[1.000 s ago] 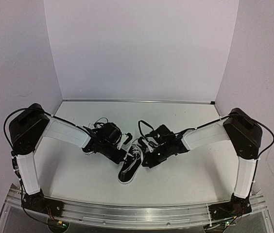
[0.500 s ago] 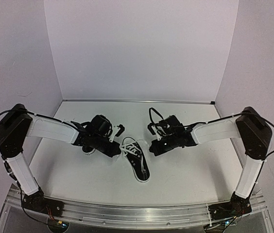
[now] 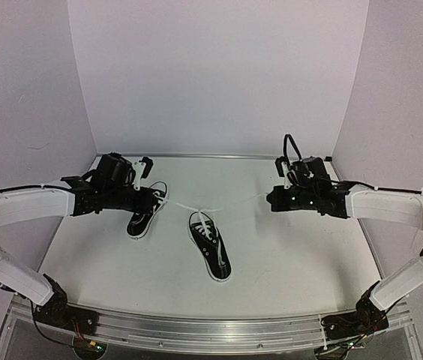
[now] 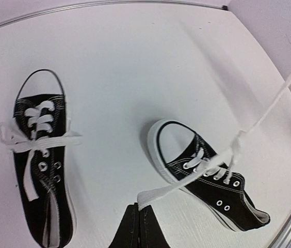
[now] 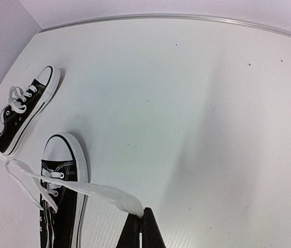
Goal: Tie the shoes
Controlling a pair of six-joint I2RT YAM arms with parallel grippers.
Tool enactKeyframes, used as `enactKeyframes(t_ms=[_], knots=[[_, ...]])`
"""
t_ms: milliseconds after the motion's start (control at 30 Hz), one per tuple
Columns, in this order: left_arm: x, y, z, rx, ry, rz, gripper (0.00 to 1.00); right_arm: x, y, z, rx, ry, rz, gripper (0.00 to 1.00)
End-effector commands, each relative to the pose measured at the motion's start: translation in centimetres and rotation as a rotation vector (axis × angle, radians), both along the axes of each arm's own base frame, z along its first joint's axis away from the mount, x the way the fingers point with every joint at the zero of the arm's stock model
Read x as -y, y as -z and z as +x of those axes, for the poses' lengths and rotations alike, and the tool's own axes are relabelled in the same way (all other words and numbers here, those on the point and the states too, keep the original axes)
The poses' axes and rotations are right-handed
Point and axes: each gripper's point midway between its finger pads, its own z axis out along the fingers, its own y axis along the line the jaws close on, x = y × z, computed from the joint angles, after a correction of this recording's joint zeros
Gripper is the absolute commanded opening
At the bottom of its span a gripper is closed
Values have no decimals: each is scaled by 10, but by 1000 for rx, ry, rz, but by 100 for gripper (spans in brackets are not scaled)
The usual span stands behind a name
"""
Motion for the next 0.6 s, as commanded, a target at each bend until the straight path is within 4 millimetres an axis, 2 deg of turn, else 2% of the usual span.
enactKeyframes(t_ms=[0, 133, 333, 567], knots=[[-41, 11, -1, -38, -177, 49, 0, 20, 22, -15, -76, 89, -1, 0], [-65, 28, -13, -89, -284, 56, 0, 42, 35, -25, -109, 207, 10, 0], [-77, 61, -31, -187, -376, 5, 0, 78, 51, -35, -156, 447, 63, 0], [-112, 74, -42, -222, -579, 16, 0, 112, 73, -46, -220, 666, 99, 0]])
